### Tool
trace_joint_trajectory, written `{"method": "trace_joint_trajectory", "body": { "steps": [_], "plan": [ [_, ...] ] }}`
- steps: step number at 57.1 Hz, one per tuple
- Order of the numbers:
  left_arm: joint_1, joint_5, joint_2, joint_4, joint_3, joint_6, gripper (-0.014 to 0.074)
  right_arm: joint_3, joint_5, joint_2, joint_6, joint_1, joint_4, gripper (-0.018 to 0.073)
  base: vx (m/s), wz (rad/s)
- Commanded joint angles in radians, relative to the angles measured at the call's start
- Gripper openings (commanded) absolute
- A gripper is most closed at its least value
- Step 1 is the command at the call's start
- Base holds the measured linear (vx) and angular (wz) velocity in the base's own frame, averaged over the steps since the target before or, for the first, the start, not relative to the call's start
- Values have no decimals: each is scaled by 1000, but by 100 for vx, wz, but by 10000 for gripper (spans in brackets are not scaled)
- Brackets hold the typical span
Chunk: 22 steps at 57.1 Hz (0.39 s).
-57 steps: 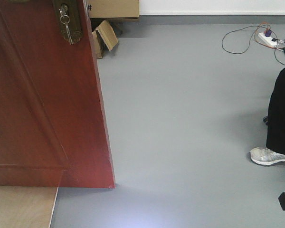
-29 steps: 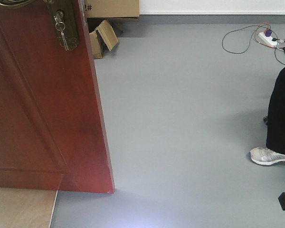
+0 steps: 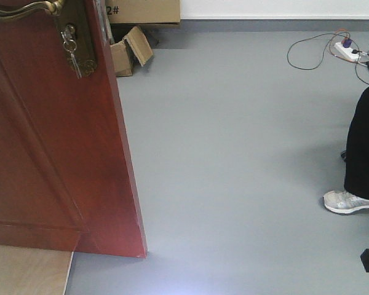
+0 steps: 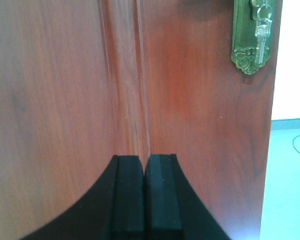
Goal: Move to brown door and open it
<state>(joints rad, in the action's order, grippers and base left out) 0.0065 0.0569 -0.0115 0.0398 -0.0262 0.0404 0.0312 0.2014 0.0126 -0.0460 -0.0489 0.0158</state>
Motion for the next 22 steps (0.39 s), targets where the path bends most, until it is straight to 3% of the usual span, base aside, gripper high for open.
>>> {"method": "trace_joint_trajectory", "body": {
  "steps": [1,22],
  "plan": [
    [-3,-78,-15,-7,16,8,-6,4,-75,11,-5,-5,-6,0,0,0],
    [-3,-78,-15,-7,16,8,-6,4,-75,11,-5,-5,-6,0,0,0]
  ]
}}
